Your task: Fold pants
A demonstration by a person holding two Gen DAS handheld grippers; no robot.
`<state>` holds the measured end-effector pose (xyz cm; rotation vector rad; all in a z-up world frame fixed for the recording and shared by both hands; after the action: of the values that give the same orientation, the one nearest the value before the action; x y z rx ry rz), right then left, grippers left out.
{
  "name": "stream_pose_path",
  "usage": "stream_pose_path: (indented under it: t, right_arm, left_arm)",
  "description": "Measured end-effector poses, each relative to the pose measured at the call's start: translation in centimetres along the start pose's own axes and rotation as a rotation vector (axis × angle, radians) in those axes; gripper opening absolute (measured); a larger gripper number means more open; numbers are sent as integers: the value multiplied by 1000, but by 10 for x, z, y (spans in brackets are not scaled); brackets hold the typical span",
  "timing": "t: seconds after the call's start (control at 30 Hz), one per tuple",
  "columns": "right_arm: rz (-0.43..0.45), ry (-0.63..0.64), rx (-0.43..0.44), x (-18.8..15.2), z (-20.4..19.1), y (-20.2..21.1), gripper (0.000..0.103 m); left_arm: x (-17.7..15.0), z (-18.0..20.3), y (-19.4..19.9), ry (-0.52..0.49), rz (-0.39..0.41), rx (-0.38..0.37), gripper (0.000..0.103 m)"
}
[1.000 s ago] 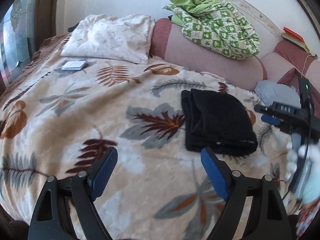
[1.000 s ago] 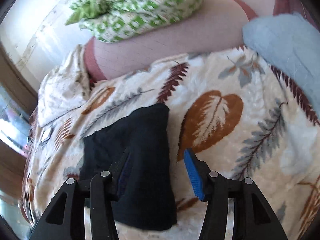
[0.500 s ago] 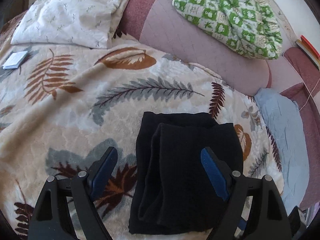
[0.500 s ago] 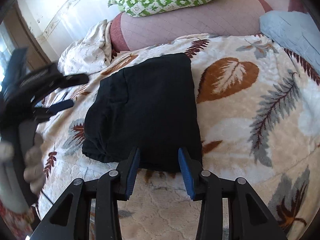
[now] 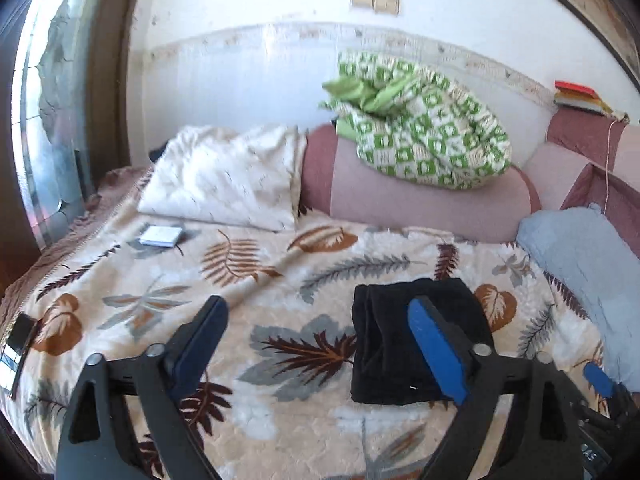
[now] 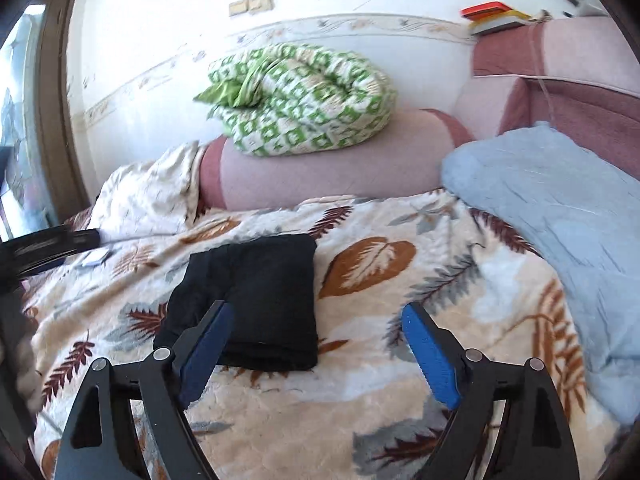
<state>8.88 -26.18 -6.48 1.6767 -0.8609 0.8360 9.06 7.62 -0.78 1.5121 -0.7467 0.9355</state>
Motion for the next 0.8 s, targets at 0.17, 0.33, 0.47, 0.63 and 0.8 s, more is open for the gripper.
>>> stream_pose_path:
  t: [0.17,0.33,0.47,0.63,0.8]
  right_arm:
    - [-43,34,-13,-16,-16,1,91]
    - [-70,40,25,-34,-34,7,91]
    - [-70,42,34,-40,-36,13,91]
    - [-74,0,20,-40,-24,14,91]
    - [-100,-38,12,-44,-14,9,91]
  left_arm:
    - [-19,-16,55,114,42,26,103]
    - [-44,3,61,-37,-51,87,103]
    - [-59,11,65,-90,-85,114,103]
    - [-76,22,61,-133,-148,135,103]
    - [-89,34,58,-183,-187,119,103]
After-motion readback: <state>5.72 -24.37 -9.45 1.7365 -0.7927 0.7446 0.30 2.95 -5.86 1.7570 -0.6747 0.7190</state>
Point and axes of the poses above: each gripper's, at about its wrist camera, not at the fingertips, and y roughly against the way its jaws point, z to its right, x to its top, the point moved 5 cm from there along -y, roughly the way its jaws point, and after that the axes turned 10 degrees about x, right-handed, at the moved point
